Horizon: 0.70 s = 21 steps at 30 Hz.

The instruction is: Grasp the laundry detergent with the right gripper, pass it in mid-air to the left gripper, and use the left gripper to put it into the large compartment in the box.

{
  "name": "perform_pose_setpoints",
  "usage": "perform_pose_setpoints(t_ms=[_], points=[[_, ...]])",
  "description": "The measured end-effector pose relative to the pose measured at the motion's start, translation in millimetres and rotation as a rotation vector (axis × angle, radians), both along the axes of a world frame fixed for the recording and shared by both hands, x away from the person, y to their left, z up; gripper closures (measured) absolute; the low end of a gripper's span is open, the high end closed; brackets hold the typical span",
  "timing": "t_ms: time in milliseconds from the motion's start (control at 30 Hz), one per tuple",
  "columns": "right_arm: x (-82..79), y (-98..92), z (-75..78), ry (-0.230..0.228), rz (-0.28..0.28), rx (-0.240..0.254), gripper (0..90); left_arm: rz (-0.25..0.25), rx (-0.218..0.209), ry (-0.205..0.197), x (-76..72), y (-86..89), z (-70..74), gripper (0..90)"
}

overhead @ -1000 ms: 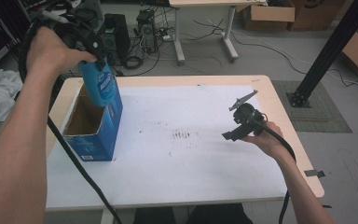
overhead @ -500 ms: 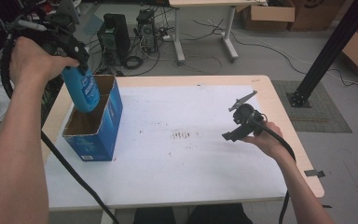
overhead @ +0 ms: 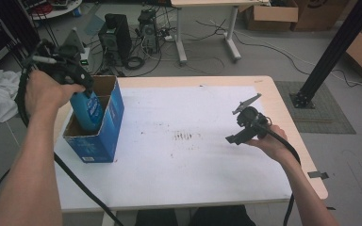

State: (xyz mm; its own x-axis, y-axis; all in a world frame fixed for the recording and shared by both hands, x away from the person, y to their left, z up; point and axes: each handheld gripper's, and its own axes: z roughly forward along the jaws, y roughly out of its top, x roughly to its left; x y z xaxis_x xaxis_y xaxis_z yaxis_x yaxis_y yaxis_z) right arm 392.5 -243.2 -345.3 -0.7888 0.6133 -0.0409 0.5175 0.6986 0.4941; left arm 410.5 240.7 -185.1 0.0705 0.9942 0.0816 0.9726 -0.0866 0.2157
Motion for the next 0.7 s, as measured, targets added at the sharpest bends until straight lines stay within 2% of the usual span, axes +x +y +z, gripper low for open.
perform_pose_setpoints(t_ms=[200, 333, 700], points=[[-1.5, 1.1, -4.6, 0.008, 0.0, -0.007, 18.1, 0.019, -0.015, 0.014, 1.1, 4.3, -37.5, 38.8], [-1.5, 2.9, -7.4, 0.012, 0.0, -0.016, 18.1, 0.029, -0.021, 0.006, 1.5, 3.9, -51.2, 38.7], [-2.1, 5.5, -8.2, 0.019, 0.008, -0.038, 18.8, 0.036, -0.014, 0.025, 2.7, 0.7, -79.6, 38.7]])
